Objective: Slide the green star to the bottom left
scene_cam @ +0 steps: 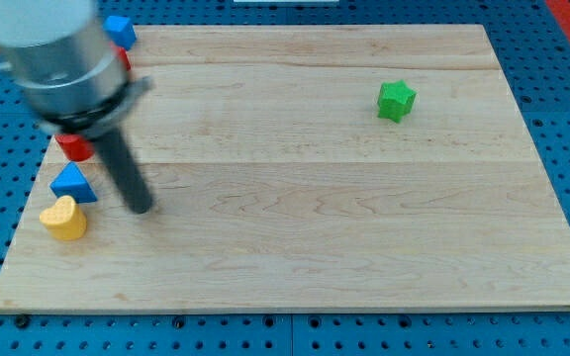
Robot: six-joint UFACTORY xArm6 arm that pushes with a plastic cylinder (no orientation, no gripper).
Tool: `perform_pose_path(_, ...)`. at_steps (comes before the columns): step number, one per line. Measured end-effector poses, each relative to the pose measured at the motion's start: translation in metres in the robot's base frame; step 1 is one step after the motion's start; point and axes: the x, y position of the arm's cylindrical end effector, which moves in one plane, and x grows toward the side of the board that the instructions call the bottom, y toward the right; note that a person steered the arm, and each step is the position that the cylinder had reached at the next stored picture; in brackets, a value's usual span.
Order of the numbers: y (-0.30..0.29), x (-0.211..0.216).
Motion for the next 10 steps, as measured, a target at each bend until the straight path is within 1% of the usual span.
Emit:
perform_pose_path(2, 0.262, -0.068)
perform_pose_path(3, 0.360, -0.091)
perform_pose_path(4, 0.352, -0.152)
perform_pose_path(6, 0.207, -0.148)
perform_pose_path(7, 0.187, -0.164)
perform_pose_path(8, 0.203, -0.180)
perform_pose_path(9, 0.174, -0.123)
perform_pose_path(10, 0.108, -0.117)
